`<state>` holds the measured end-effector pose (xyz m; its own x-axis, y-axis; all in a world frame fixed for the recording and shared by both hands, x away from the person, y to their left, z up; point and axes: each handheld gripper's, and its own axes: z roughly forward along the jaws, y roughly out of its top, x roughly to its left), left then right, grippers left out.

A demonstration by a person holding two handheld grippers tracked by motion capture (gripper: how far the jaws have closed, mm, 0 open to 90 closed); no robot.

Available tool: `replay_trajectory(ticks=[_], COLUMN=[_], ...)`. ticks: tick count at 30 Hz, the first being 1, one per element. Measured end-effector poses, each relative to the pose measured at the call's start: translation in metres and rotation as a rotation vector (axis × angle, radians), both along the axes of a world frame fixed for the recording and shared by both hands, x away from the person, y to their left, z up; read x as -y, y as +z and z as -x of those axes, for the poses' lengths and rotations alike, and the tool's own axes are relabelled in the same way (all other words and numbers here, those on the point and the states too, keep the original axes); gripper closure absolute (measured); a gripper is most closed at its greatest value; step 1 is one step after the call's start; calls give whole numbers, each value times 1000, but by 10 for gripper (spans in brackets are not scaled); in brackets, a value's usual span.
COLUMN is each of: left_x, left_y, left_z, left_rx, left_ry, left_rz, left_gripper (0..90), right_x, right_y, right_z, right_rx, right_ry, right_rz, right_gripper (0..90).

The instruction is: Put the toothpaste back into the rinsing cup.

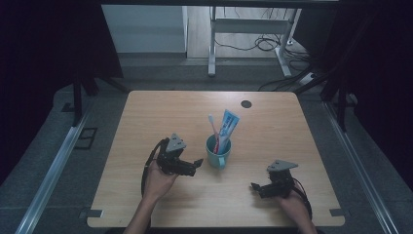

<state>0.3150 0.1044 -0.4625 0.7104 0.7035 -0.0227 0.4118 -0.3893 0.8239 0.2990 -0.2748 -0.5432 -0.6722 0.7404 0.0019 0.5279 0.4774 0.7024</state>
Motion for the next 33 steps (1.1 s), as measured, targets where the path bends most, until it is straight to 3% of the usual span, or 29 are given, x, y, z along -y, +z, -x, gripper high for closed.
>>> replay_trajectory(ticks=[4, 17, 33], left_x=[-5, -24, -43], left_y=[-3, -20, -47], left_z=[4, 14, 26], left_rx=[-4, -36, -76], left_ry=[6, 34, 87], left_rz=[-13, 9, -49], left_gripper=[0, 0, 5], right_x=[0, 0, 0], right_y=[0, 0, 0], right_z=[0, 0, 0], right_rx=[0, -1, -1], right_ry=[0, 0, -1], right_rz=[1, 0, 0], right_gripper=[11, 10, 10])
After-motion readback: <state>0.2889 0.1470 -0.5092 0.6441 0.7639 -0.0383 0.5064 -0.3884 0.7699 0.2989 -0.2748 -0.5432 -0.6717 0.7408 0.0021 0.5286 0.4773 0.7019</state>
